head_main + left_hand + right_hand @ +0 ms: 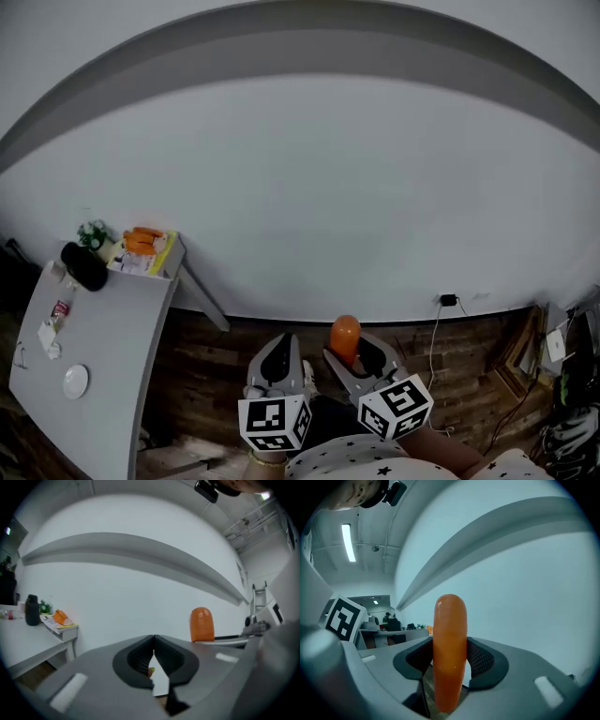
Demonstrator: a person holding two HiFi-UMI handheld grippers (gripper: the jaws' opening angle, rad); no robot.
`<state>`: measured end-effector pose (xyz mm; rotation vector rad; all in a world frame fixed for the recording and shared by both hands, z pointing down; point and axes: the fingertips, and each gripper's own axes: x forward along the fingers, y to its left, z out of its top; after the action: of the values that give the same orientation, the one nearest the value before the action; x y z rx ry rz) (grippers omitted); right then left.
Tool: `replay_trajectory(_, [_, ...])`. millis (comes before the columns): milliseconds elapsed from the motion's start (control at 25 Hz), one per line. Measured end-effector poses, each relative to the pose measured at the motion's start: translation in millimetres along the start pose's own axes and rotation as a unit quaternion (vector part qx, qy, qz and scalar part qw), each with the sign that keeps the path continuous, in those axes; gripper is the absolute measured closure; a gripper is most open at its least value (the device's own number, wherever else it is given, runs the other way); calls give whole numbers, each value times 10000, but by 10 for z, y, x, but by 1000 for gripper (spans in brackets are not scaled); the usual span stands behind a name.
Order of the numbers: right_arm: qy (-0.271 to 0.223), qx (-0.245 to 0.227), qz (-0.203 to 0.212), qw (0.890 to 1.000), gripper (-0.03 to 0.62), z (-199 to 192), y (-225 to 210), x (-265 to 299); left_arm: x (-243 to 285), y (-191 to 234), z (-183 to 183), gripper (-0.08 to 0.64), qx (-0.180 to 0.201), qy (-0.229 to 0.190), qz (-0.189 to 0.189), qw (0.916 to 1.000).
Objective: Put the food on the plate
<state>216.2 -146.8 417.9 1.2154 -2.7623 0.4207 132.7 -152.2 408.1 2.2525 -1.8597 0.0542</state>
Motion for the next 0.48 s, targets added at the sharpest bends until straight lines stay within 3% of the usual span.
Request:
replay_trajectory(160, [186,-184,884,9957,374,-44,479,491,-272,693,13,552,-196,-134,956,9951])
replay_trajectory(320, [328,-377,1733,9836,374,-95,1042,939,-614,1360,-2,552,-350,-236,1849,9819])
replay_trajectory(480, [449,-537,2407,9681,374,-72,1571,1393,-904,1934,64,552,-386,-310,2470,9678])
